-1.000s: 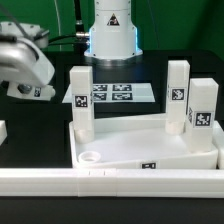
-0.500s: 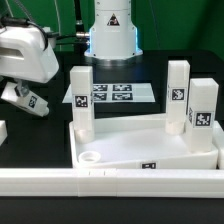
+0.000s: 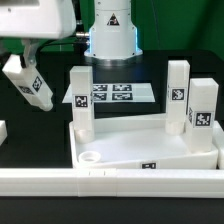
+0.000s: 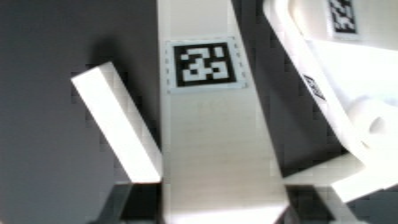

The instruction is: Assemble desk

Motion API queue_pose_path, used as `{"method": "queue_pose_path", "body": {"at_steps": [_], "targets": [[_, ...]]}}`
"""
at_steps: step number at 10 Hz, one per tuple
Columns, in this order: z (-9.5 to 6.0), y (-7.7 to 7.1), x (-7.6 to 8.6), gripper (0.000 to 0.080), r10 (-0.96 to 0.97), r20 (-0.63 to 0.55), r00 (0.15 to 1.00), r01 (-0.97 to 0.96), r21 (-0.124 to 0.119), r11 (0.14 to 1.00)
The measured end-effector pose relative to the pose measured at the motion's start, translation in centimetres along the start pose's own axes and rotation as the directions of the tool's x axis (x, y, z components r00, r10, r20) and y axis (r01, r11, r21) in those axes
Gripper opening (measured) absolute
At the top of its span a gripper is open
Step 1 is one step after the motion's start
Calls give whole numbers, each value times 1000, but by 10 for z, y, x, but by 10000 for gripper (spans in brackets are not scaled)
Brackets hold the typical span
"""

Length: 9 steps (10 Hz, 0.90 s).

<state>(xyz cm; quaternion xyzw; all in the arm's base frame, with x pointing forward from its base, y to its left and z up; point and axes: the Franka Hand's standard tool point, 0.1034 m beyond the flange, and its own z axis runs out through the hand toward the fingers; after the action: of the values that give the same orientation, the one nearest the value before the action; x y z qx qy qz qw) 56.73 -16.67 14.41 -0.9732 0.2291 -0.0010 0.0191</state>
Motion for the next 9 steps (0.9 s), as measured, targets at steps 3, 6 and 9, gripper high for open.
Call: {"method": "queue_pose_path", "body": {"at_steps": [3,6,9], "targets": [[2,-2,0,291,-4,3,1000,4,-4,1000],[-20,-36,23,291,-100,-76,992,98,-26,995],[-19,-37,32,291,-97,-206,974,92,-36,995]]}}
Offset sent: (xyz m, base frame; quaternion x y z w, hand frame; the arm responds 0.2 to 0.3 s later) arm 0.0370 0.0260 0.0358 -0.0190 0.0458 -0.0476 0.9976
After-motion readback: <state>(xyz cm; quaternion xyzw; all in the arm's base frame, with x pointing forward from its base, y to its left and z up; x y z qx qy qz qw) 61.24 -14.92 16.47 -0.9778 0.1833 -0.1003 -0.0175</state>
